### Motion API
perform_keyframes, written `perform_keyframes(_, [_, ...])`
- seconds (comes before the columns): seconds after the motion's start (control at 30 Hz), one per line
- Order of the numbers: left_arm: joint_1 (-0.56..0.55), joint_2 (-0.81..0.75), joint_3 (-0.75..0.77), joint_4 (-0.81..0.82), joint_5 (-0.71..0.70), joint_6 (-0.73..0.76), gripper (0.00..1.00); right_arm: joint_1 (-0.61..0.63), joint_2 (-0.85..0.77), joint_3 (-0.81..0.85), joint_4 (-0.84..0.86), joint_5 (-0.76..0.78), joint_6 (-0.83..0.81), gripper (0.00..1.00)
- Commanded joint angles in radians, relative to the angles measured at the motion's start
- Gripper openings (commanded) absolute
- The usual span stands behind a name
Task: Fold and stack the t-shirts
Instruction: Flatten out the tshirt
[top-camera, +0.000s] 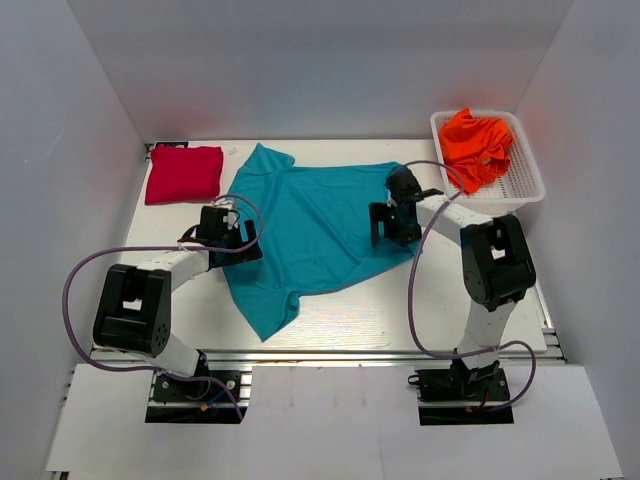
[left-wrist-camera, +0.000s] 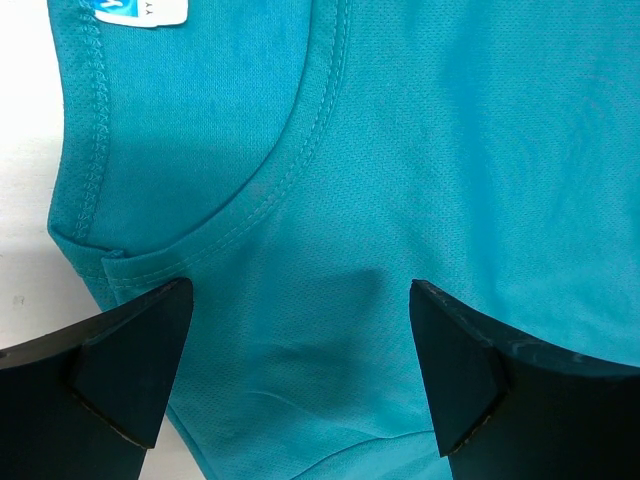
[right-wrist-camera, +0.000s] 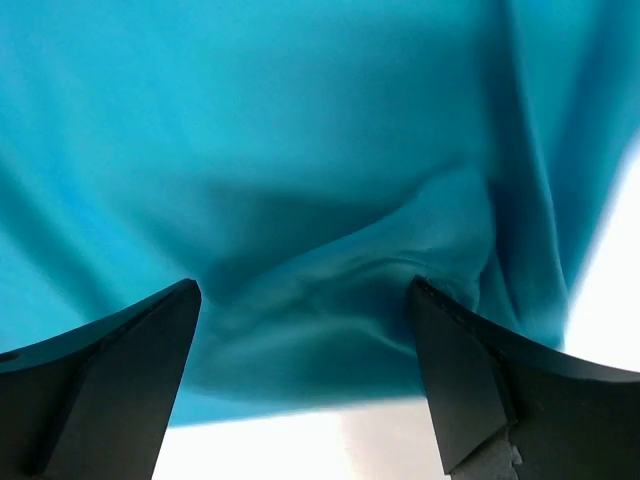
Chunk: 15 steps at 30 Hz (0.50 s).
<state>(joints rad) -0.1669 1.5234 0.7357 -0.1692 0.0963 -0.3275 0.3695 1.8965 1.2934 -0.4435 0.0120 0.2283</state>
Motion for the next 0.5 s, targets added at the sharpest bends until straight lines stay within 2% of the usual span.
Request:
perform_keyframes(0.0, [0.003,0.026,-0.035,-0.073,0.011,-0.015,1.0,-0.006,-0.111,-0.089,-0.102,0.112,0.077,0.9])
perform_keyframes(0.1, [0.003,0.038,-0.025,-0.073,0.011,-0.015,1.0,-0.004,-0.224,-0.195,-0.217,0.157,0.132,0.9])
perform_keyframes(0.2, [0.003,0.047,-0.016,-0.073,0.011,-0.005,1.0,-0.006,-0.315,-0.278,-0.262,0.152,0.149,0.9])
perform_keyframes(0.3, [0.003,0.058,-0.007,-0.073,0.011,-0.005,1.0,0.0,-0.398,-0.299,-0.21,0.093,0.099,0.9])
perform_keyframes(0.47, [0.003,0.058,-0.007,-0.064,0.033,0.004,1.0,0.002,-0.37,-0.18,-0.068,-0.058,0.028,0.9])
